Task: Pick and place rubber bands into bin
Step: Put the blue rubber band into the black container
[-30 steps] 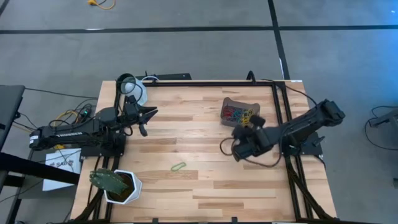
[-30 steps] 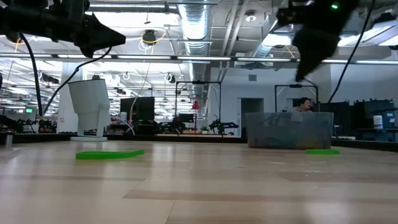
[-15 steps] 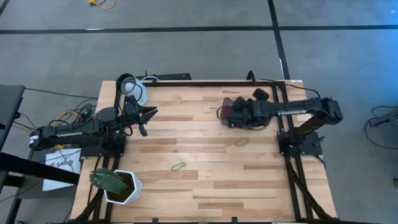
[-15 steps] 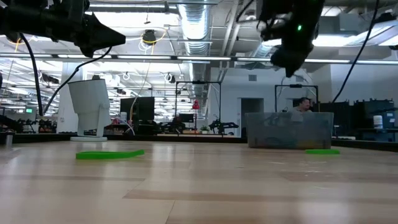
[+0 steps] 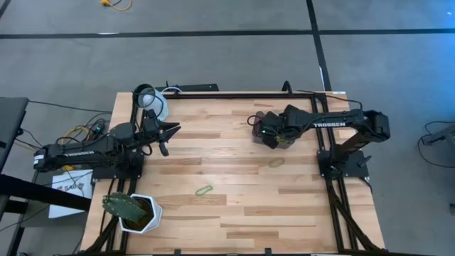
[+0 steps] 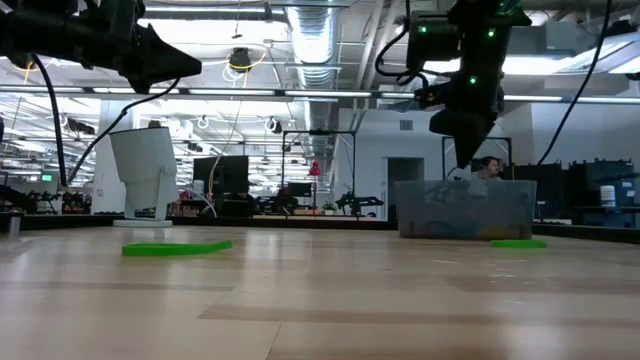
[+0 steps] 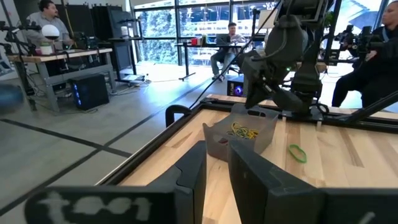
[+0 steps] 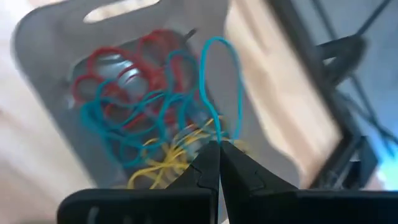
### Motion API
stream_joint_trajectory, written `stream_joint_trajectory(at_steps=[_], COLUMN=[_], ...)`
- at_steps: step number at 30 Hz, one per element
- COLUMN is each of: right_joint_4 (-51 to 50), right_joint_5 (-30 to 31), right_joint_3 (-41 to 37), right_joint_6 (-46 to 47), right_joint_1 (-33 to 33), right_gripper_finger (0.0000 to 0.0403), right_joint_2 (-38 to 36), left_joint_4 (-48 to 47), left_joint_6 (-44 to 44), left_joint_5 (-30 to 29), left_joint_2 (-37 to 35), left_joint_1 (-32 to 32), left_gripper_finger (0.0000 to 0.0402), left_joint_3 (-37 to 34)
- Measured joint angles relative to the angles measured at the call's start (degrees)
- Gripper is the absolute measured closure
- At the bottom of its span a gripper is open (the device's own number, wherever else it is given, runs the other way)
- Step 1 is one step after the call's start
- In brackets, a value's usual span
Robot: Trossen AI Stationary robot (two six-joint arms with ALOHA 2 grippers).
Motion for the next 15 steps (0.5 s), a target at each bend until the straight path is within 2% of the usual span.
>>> stream_joint_trajectory(at_steps=[6,15], right_joint_4=[0.4,1.5], right_joint_5=[-6.9,-6.2], right_joint_3=[-0.4,-0.4], right_joint_6=[0.0,0.0], right_joint_1=[0.9,1.2], right_gripper_finger=[0.0402,0.04], right_joint_2=[0.0,0.0], left_joint_4=[0.0,0.1], left_joint_6=[-0.2,-0.4], left_joint_5=[0.0,0.0], left_joint_2=[0.0,0.0], left_joint_1=[0.0,0.0], left_gripper_finger=[0.0346,0.0346], left_joint_3=[0.0,0.0])
